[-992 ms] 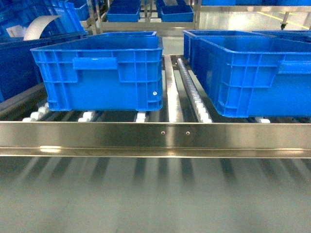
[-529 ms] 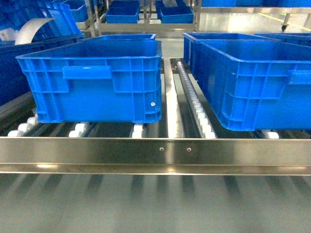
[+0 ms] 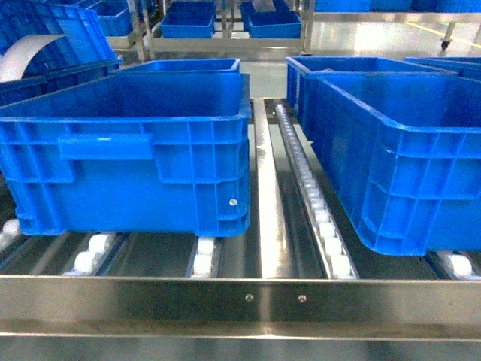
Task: Sort blue parts and orange caps into right shelf containers
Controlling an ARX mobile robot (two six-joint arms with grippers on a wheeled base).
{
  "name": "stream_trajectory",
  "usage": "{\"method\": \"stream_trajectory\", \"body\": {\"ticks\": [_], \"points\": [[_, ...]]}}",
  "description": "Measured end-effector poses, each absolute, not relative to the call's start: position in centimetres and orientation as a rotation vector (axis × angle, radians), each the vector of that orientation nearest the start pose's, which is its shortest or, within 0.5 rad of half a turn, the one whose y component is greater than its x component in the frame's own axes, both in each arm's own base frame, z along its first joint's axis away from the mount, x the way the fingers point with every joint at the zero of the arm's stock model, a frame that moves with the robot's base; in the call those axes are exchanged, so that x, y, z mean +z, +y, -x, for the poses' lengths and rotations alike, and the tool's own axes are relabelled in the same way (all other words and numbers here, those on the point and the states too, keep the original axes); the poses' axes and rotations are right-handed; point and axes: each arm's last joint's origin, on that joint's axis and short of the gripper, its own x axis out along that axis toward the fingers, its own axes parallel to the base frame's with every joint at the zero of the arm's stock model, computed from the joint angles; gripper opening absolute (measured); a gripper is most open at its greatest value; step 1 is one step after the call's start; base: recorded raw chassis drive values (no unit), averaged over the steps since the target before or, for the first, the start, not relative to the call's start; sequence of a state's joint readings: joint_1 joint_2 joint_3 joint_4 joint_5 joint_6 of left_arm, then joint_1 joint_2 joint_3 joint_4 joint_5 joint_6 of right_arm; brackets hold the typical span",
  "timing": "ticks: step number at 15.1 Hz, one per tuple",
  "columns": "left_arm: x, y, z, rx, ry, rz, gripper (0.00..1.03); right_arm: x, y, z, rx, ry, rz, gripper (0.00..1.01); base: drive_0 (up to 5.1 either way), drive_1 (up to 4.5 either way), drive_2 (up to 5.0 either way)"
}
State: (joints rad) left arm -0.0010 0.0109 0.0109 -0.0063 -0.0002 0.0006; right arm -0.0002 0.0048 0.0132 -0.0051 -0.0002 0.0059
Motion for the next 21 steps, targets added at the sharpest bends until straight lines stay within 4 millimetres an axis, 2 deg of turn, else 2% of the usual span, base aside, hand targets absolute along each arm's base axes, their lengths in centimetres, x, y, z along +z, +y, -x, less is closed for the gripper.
{"method": "stream_trajectory", "body": {"ticks": [5,21], "points": [[16.57,-0.01,-9.77,0.000,0.007,-0.001,0.43,16.71,0.00,-9.72,0.000,-0.003,-0.006,0.46,0.0,4.02,-4.0],[16.57,-0.01,-9.77,-0.001,0.007,-0.001,0.43,16.70,0.00,-9.72,0.000,-0.002,-0.006,0.46,0.0,0.00,0.0]]}}
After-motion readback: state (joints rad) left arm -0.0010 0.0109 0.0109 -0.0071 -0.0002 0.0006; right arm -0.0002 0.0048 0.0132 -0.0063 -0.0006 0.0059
